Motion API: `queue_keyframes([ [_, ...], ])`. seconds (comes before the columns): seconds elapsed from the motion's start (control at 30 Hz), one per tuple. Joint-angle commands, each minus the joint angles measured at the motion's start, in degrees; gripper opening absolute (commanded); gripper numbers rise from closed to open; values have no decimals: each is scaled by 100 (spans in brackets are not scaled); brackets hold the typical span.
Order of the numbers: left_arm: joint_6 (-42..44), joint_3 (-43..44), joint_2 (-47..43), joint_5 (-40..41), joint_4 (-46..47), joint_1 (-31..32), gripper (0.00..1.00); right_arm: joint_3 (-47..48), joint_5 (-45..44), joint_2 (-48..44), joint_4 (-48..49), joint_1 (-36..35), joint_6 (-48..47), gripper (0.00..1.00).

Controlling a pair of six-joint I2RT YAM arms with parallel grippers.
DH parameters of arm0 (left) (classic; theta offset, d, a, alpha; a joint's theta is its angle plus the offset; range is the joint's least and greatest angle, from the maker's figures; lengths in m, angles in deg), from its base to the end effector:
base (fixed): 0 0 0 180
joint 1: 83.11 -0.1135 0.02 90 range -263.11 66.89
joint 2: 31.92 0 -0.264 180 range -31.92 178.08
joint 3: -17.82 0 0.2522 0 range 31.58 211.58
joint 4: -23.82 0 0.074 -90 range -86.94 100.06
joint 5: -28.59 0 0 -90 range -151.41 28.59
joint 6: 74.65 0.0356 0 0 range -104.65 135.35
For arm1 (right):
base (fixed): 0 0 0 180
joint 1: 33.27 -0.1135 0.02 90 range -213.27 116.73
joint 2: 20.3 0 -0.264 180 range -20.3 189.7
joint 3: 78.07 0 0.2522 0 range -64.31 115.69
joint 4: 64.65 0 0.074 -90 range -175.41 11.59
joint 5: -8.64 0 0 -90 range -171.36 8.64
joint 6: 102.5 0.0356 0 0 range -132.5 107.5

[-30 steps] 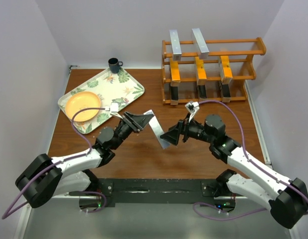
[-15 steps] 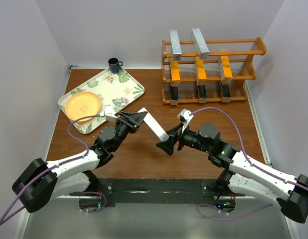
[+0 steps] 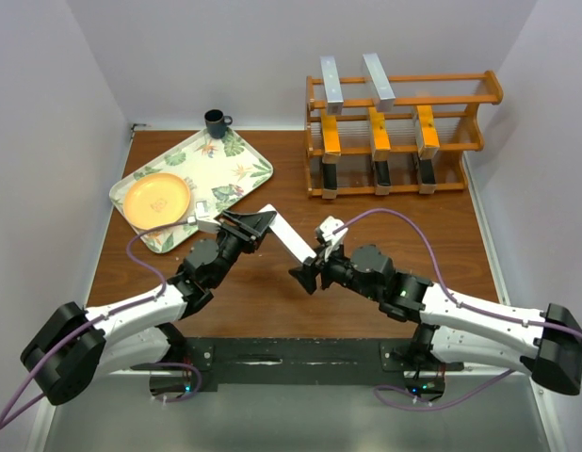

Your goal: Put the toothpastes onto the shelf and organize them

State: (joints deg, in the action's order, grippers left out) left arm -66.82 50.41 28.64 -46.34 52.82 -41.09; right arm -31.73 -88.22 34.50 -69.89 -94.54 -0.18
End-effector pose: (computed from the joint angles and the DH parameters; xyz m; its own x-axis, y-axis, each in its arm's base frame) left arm 0.1706 -0.1413 0.2271 -0.4472 -0.8847 -0.1316 0.0750 0.1095 -0.9912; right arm 0.1112 0.1940 0.2662 -0.2851 -0.0794 -0.9552 -0.7718 0.6100 0.1797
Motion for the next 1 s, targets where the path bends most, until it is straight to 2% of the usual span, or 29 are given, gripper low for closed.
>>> queue_keyframes([
  [0.0, -334, -63, -175, 66, 505, 8, 10, 240, -623, 144, 616, -288, -273, 64],
  [0.2, -308, -107, -307, 84, 426, 8, 11, 152, -835, 136, 792, -411, -274, 40],
  [0.23, -291, -125, -316, 101, 408, 8, 16, 170, -870, 118, 714, -411, -256, 33],
  [0.3, -238, -177, -412, 136, 347, 8, 24, 222, -897, 22, 626, -420, -221, 26],
  [0.33, -194, -195, -456, 171, 321, 8, 33, 231, -958, -22, 521, -412, -203, 21],
  [0.37, -151, -222, -500, 198, 286, 8, 38, 301, -993, -84, 424, -411, -151, 18],
  [0.5, 209, -231, -825, 365, -4, 8, 68, 539, -1125, -215, -59, -420, -80, 10],
  [0.6, 726, -64, -1124, 523, -494, -1, 82, 776, -1327, -330, -534, -411, -36, 4],
  [0.7, 1463, 322, -1449, 769, -1363, -10, 88, 1075, -1599, -400, -1079, -411, -115, 0],
  [0.77, 1878, 681, -1668, 1006, -1839, -27, 90, 1328, -1740, -480, -1457, -411, -203, 0],
  [0.97, 3855, 1665, -2135, 1604, -3457, -53, 93, 2163, -2583, -577, -2406, -342, -685, 0],
])
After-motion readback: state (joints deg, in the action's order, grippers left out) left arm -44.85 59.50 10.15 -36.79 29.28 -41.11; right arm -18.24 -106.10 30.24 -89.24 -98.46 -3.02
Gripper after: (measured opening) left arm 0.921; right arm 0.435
